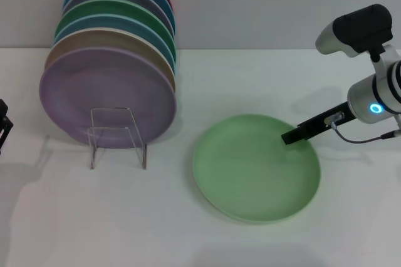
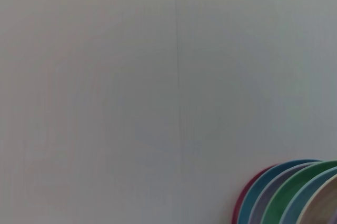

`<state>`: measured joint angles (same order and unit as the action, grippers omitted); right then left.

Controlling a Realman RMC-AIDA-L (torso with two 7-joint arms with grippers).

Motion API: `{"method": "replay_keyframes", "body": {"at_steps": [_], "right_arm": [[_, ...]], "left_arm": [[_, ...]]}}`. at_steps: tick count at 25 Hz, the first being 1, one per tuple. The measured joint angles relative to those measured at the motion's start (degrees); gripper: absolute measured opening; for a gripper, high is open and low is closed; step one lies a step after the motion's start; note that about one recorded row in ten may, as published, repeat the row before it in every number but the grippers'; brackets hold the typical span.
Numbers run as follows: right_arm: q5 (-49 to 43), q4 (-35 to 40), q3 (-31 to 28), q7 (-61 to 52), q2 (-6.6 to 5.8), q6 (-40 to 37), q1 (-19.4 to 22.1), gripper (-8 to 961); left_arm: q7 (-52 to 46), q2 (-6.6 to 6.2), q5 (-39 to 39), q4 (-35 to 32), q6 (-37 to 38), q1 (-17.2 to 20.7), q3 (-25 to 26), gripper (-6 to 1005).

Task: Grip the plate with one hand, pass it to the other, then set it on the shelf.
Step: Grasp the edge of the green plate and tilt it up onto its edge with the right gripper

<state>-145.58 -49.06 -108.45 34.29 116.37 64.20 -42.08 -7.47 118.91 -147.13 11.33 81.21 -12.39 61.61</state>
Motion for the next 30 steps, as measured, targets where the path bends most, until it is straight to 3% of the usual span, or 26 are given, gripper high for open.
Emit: {"method": "replay_keyframes", "body": {"at_steps": [24, 30], "right_arm": [[3.82, 0.50, -0.47, 2.85, 0.35, -0.18, 0.46, 18], [6.51, -4.73, -0.89, 3.84, 0.41, 1.89, 3.42, 17]], "left_arm": [[0.08, -0.11, 0.00, 0.45, -1.34, -0.71, 0.00, 859], [0.09, -0.09, -0.06, 0.54, 0.13, -0.53, 0.00, 860]]}}
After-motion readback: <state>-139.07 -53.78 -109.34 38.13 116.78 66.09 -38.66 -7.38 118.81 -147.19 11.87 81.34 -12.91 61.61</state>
